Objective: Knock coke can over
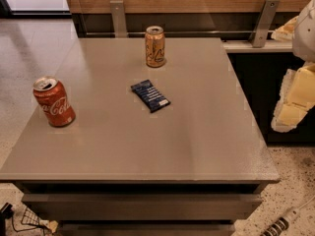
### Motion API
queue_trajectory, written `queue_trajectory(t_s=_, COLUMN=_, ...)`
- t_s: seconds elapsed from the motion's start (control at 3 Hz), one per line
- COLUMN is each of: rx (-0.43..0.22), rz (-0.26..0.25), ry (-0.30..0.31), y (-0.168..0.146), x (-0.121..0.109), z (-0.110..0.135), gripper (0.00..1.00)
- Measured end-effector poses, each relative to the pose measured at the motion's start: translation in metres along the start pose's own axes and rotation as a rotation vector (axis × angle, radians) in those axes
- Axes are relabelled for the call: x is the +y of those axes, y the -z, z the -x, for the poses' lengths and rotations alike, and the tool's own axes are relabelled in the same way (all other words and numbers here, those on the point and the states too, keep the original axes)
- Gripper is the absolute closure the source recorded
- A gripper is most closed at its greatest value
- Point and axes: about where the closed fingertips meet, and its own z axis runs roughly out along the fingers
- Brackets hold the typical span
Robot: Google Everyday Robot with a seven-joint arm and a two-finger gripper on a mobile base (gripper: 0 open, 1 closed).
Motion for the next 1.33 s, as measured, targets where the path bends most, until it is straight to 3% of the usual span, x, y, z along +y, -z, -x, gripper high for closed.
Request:
queue_trajectory(t_s=0.33, rx=-0.01, rz=-0.009, ry=0.008, y=-0.001, x=0.001, z=0.005, gripper=0.0)
queue_trajectory(t_s=0.67, rx=-0.093, rz=0.006, ry=0.026, y=-0.018, x=0.006, z=0.018, gripper=0.0)
queue_trajectory(t_s=1.33, rx=-0.506, rz=0.056, ry=-0.001, y=-0.066, x=0.004, z=0.088, gripper=0.0)
